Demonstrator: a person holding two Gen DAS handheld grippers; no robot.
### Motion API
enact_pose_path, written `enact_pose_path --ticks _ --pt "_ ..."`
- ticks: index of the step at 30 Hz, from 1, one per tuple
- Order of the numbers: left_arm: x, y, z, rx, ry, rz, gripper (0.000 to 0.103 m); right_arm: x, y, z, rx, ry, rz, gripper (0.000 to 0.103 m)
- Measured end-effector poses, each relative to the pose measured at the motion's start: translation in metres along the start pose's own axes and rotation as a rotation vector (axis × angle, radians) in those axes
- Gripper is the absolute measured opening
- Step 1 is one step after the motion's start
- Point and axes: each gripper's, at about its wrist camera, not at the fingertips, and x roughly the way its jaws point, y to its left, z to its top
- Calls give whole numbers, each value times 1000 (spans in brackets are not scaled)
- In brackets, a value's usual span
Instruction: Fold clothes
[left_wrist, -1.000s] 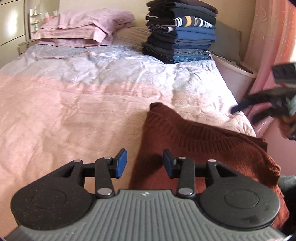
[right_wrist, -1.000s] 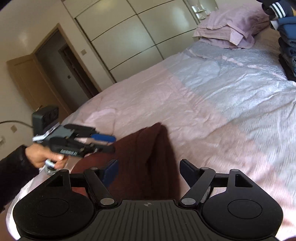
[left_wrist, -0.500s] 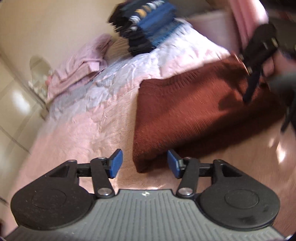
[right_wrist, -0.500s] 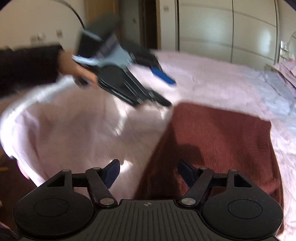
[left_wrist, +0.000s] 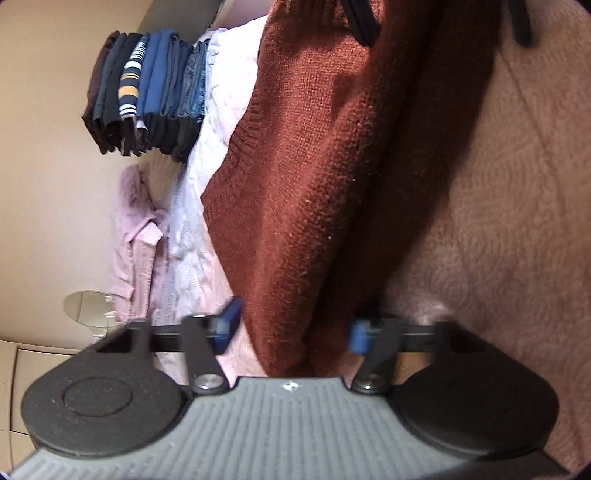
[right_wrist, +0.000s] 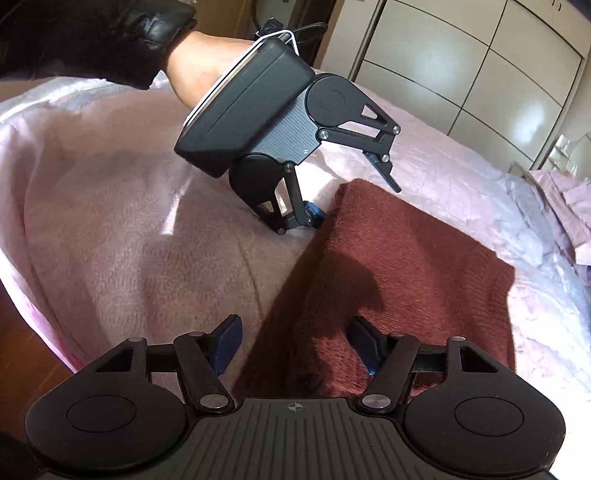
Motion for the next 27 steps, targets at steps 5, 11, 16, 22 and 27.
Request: enact_pose_path --ticks 5,11,16,22,27 --pt "-12 36 0 -206 -3 -87 25 1 2 -1 -15 -4 -53 66" --pt "-35 66 9 -271 -3 -125 24 12 21 -9 -173 16 -135 66" --pt "-48 32 26 -137 30 -78 34 -2 3 -38 -249 17 -180 26" --pt "-24 -8 32 -25 77 26 42 -27 -11 -51 -275 -16 -173 24" --pt "-21 17 28 -52 75 63 26 -37 -32 -48 -319 -27 -173 23"
